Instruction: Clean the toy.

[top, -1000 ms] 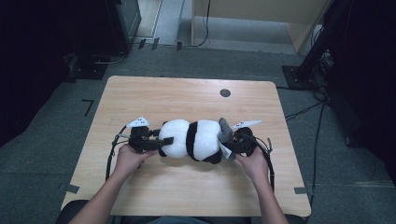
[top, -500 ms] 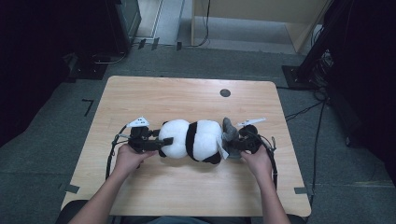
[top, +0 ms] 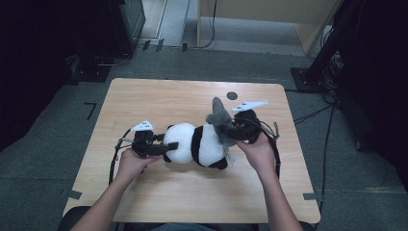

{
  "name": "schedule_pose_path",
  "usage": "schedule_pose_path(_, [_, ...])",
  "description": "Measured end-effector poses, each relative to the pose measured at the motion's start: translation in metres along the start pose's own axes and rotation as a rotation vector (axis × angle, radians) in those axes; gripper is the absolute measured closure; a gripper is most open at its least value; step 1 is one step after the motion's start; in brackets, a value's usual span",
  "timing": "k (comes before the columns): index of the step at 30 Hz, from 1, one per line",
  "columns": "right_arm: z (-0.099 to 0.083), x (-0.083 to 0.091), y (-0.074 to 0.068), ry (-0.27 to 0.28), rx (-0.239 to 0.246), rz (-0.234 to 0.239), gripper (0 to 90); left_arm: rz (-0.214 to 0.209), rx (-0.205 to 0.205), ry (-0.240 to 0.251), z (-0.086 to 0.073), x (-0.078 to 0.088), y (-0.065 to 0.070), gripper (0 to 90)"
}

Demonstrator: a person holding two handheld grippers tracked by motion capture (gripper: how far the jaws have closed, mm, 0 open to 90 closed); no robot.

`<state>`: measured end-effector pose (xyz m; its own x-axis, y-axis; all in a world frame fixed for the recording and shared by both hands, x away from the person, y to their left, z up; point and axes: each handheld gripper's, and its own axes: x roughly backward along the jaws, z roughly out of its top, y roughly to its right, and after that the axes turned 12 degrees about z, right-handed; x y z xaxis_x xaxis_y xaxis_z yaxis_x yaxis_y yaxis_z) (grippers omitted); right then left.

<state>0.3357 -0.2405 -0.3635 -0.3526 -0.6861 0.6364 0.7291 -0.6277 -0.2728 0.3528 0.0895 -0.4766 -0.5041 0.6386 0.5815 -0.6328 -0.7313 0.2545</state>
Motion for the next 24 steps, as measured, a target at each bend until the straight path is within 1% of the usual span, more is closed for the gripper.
schedule_pose_path(2, [0.014, -0.013, -0.008, -0.029, 0.021, 0.012, 70.3, 0.001, -0.003, -0.002, 0.000, 0.000, 0.000, 30.7])
schedule_pose_path(4, [0.026, -0.026, -0.014, -0.053, 0.036, 0.035, 70.3, 0.001, 0.001, 0.002, 0.000, 0.000, 0.001, 30.7])
schedule_pose_path(6, [0.035, -0.041, -0.020, -0.078, 0.051, 0.051, 70.3, 0.003, -0.003, 0.002, 0.000, 0.000, 0.001, 30.7])
schedule_pose_path(8, [0.042, -0.056, -0.024, -0.106, 0.053, 0.060, 70.1, 0.004, -0.003, 0.003, 0.000, 0.000, 0.001, 30.7])
schedule_pose_path(10, [0.047, -0.071, -0.028, -0.132, 0.050, 0.075, 70.0, 0.005, -0.004, 0.003, 0.000, 0.000, 0.001, 30.7])
schedule_pose_path(12, [0.050, -0.086, -0.034, -0.162, 0.050, 0.079, 69.8, 0.007, -0.005, 0.004, 0.000, 0.000, 0.001, 30.8])
schedule_pose_path(14, [0.050, -0.098, -0.041, -0.192, 0.068, 0.086, 69.5, 0.007, -0.004, 0.004, 0.000, 0.000, 0.002, 30.8])
schedule_pose_path(16, [0.048, -0.109, -0.046, -0.224, 0.078, 0.079, 69.3, 0.010, -0.005, 0.001, 0.000, 0.000, 0.001, 30.9])
schedule_pose_path(18, [0.044, -0.113, -0.048, -0.223, 0.082, 0.080, 69.5, 0.010, -0.008, 0.000, 0.000, 0.000, 0.001, 31.0])
schedule_pose_path(20, [0.040, -0.112, -0.049, -0.218, 0.082, 0.084, 70.3, 0.012, -0.016, 0.001, 0.000, 0.000, 0.002, 31.2])
schedule_pose_path(24, [0.029, -0.107, -0.052, -0.210, 0.101, 0.101, 70.8, 0.017, -0.020, -0.002, 0.000, 0.000, 0.003, 31.6])
